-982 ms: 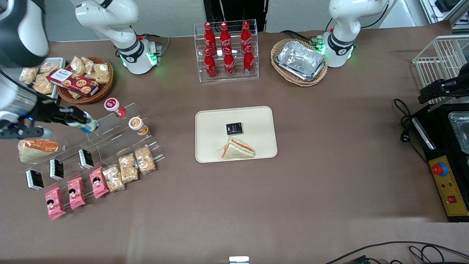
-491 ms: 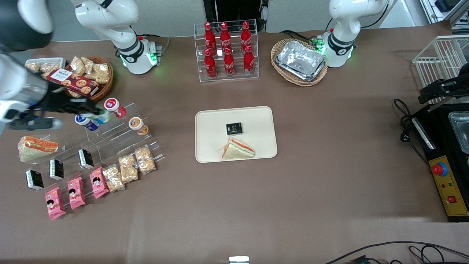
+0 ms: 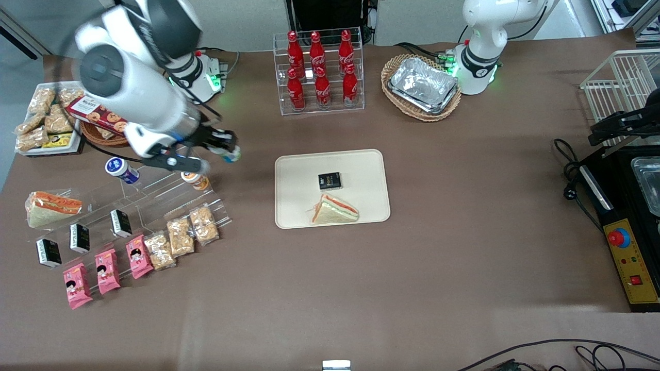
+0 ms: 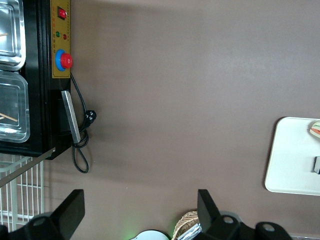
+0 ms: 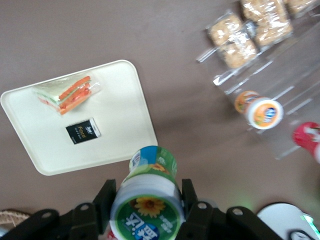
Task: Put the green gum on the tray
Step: 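Carry the bottle over the white tray and lower it beside the black box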
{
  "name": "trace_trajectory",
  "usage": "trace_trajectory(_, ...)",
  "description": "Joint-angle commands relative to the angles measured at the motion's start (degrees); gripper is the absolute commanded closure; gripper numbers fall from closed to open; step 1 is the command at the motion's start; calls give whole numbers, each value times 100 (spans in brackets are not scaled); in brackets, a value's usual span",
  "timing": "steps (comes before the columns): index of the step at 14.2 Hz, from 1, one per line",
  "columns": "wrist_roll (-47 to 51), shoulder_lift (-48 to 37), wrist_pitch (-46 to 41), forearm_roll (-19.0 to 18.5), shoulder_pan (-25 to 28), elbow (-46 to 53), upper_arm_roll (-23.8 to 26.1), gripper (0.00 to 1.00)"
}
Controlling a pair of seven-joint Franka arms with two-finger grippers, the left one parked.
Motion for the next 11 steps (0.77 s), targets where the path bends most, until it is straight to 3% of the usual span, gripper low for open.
trace_trajectory(1,303,189,1107,-145,314,-767,70,69)
trace_trajectory(7,470,786,3393,-154,789,-1990,70,69)
trace_trajectory(11,470,1305,3650,-233,904,-2017,62,69)
